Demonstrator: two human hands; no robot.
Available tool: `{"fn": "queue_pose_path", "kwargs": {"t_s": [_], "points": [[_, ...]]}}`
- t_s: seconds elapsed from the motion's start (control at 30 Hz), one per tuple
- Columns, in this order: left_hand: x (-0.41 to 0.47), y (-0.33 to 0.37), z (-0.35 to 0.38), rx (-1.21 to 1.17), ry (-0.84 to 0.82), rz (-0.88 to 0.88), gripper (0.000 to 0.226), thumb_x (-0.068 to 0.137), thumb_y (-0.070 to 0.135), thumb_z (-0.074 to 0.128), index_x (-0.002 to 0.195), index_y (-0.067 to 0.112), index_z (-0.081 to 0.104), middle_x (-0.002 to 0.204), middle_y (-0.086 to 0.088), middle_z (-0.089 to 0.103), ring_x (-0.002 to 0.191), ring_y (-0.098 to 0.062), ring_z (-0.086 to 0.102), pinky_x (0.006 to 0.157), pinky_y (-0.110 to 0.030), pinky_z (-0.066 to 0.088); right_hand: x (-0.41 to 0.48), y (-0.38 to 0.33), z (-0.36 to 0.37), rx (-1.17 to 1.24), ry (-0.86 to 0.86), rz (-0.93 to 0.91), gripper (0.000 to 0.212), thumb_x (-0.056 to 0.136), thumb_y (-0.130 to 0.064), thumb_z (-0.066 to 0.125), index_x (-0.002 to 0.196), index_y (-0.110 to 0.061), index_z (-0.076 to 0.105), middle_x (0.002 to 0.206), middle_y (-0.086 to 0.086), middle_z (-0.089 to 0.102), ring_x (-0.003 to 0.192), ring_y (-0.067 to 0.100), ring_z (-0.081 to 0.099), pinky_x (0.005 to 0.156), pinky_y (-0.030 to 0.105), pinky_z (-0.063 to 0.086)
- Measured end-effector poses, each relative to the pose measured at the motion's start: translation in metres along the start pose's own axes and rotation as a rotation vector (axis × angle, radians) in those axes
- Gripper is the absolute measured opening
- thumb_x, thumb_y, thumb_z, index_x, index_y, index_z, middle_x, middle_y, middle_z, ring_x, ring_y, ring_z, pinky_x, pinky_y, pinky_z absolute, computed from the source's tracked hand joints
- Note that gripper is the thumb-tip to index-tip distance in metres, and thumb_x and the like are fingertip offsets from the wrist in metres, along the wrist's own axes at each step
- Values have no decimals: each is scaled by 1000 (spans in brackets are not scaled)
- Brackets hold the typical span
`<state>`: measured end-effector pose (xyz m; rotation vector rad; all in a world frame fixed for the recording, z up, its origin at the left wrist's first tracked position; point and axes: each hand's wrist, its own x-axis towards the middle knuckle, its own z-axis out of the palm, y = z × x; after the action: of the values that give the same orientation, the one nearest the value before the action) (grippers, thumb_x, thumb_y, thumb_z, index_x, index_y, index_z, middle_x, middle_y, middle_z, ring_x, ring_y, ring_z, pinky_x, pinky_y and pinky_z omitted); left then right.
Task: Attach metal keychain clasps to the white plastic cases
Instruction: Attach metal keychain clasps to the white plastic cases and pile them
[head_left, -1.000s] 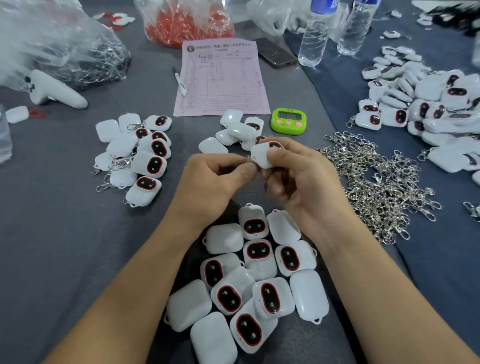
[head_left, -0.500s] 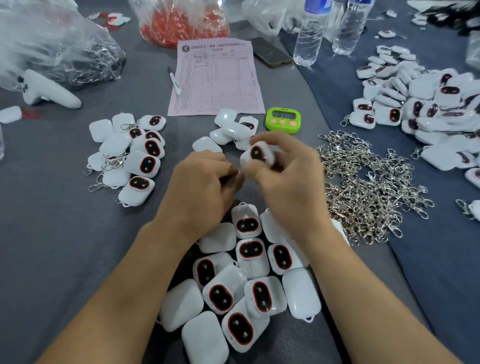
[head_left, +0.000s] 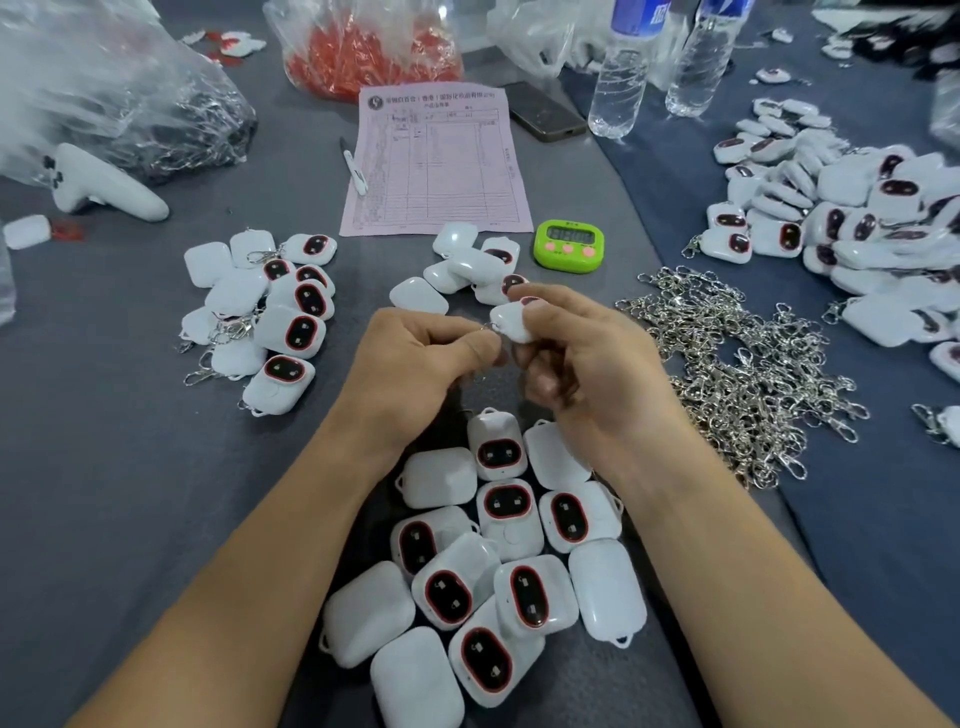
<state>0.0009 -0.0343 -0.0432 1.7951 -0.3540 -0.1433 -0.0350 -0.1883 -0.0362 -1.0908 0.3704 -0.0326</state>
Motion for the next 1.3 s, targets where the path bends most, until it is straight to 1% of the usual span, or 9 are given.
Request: {"fn": "queue_pose_path", "kwargs": {"t_s": [0.17,0.27,0.43,0.53,0.77,1.0,1.1,1.23,1.3], "points": [[-8,-1,4,937,108,476,18,72,16,58,55,11,62,55,-8,59,55,-32,53,62,-35,38,-19,26,11,-974,120,-773,33,88,-9,66,113,-29,70,63,-16,57,56,-3,52,61,9,41],[-12,-6,0,910,145,488,20,83,18,63,64,11,64,61,-4,58,60,-27,50,68,-34,33,-13,21,11,-763,126,-634,27,90,-10,66,108,-30,69,61,-8,61,52,6,53,57,15,43],[-3,0,4,87,99,-3,15,90,22,74,79,28,81,68,10,71,61,-5,59,61,-18,49,-1,4,3,-150,9,-123,22,99,-3,54,118,-6,65,61,9,56,40,15,41,41,22,26],[-1,2,7,-18,89,-38,18,89,20,73,75,27,81,61,7,66,57,-2,51,58,-14,44,1,4,1,-75,-10,-62,23,99,-3,54,119,-5,65,65,12,55,40,14,38,43,23,23],[-5,-5,2,872,115,538,21,79,10,70,59,7,65,59,-6,54,60,-21,38,67,-29,23,-14,24,9,-782,89,-670,30,90,-13,68,111,-35,68,62,-14,61,51,6,54,55,10,40],[0,-9,-28,527,399,232,10,88,24,71,87,20,81,81,5,75,75,-10,63,75,-32,49,-4,15,0,-715,76,-365,24,97,-24,65,119,-31,68,64,3,66,52,14,54,57,28,48],[7,-13,-57,437,585,78,16,85,29,68,88,22,81,79,7,76,75,-11,67,76,-31,54,-5,15,-4,-901,133,-408,23,94,-26,66,114,-33,72,68,-12,69,63,4,59,66,13,45],[7,-19,-76,530,717,-32,22,85,30,58,84,21,79,68,7,71,67,-16,64,64,-15,46,1,13,-5,-1104,196,-461,33,92,-16,63,122,-30,71,102,-11,70,97,12,64,90,25,48],[7,-23,-79,615,771,-109,25,84,29,57,97,23,78,82,2,75,81,-22,66,77,-25,49,8,14,-6,-1231,138,-481,49,93,-13,62,140,-26,60,133,-3,60,126,20,52,102,23,35]]}}
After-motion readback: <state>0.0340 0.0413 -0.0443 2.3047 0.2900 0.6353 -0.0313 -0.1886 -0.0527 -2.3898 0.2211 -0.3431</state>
